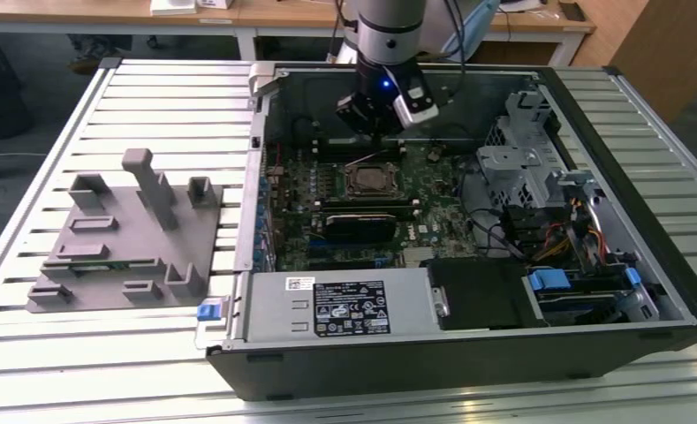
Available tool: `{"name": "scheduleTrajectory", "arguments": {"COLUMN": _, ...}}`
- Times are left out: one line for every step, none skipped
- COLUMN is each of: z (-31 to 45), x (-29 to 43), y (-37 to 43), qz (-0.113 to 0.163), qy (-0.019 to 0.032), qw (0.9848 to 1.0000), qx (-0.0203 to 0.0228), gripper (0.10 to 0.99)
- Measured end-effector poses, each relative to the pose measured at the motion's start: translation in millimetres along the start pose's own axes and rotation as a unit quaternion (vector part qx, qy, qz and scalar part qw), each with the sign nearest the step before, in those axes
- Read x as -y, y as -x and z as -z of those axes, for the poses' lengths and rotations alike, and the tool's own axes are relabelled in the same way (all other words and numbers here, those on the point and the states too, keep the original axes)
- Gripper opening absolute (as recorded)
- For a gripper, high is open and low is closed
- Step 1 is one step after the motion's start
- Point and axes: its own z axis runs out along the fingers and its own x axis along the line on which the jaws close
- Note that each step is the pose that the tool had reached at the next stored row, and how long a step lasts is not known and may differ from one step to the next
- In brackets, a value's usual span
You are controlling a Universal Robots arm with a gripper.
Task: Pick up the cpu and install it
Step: 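Install the first cpu locking lever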
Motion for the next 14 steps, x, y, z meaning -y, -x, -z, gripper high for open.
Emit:
{"name": "scheduleTrajectory", "arguments": {"z": -0.5, "x": 0.0, "y": 0.4, "qz": 0.0, "qy": 0.0, "qw": 1.0, "qx": 0.0, "gripper": 0.106}}
{"name": "scheduleTrajectory", "arguments": {"z": -1.0, "x": 0.0, "y": 0.9, "qz": 0.0, "qy": 0.0, "qw": 1.0, "qx": 0.0, "gripper": 0.106}}
{"name": "scheduleTrajectory", "arguments": {"z": -1.5, "x": 0.0, "y": 1.2, "qz": 0.0, "qy": 0.0, "qw": 1.0, "qx": 0.0, "gripper": 0.106}}
{"name": "scheduleTrajectory", "arguments": {"z": -2.1, "x": 0.1, "y": 1.4, "qz": 0.0, "qy": 0.0, "qw": 1.0, "qx": 0.0, "gripper": 0.106}}
{"name": "scheduleTrajectory", "arguments": {"z": -2.7, "x": 0.1, "y": 1.6, "qz": 0.0, "qy": 0.0, "qw": 1.0, "qx": 0.0, "gripper": 0.106}}
{"name": "scheduleTrajectory", "arguments": {"z": -3.3, "x": 0.1, "y": 1.8, "qz": 0.0, "qy": 0.0, "qw": 1.0, "qx": 0.0, "gripper": 0.106}}
{"name": "scheduleTrajectory", "arguments": {"z": -3.9, "x": 0.1, "y": 2.1, "qz": 0.0, "qy": 0.0, "qw": 1.0, "qx": 0.0, "gripper": 0.106}}
{"name": "scheduleTrajectory", "arguments": {"z": -4.4, "x": 0.1, "y": 2.3, "qz": 0.0, "qy": 0.0, "qw": 1.0, "qx": 0.0, "gripper": 0.106}}
{"name": "scheduleTrajectory", "arguments": {"z": -4.8, "x": 0.2, "y": 2.6, "qz": 0.0, "qy": 0.0, "qw": 1.0, "qx": 0.0, "gripper": 0.106}}
{"name": "scheduleTrajectory", "arguments": {"z": -5.2, "x": 0.2, "y": 2.7, "qz": 0.0, "qy": 0.0, "qw": 1.0, "qx": 0.0, "gripper": 0.106}}
{"name": "scheduleTrajectory", "arguments": {"z": -5.6, "x": 0.2, "y": 2.9, "qz": 0.0, "qy": 0.0, "qw": 1.0, "qx": 0.0, "gripper": 0.106}}
{"name": "scheduleTrajectory", "arguments": {"z": -6.0, "x": 0.2, "y": 3.1, "qz": 0.0, "qy": 0.0, "qw": 1.0, "qx": 0.0, "gripper": 0.106}}
{"name": "scheduleTrajectory", "arguments": {"z": -6.3, "x": 0.2, "y": 3.2, "qz": 0.0, "qy": 0.0, "qw": 1.0, "qx": 0.0, "gripper": 0.106}}
{"name": "scheduleTrajectory", "arguments": {"z": -6.6, "x": 0.2, "y": 3.3, "qz": 0.0, "qy": -0.0001, "qw": 1.0, "qx": 0.0, "gripper": 0.106}}
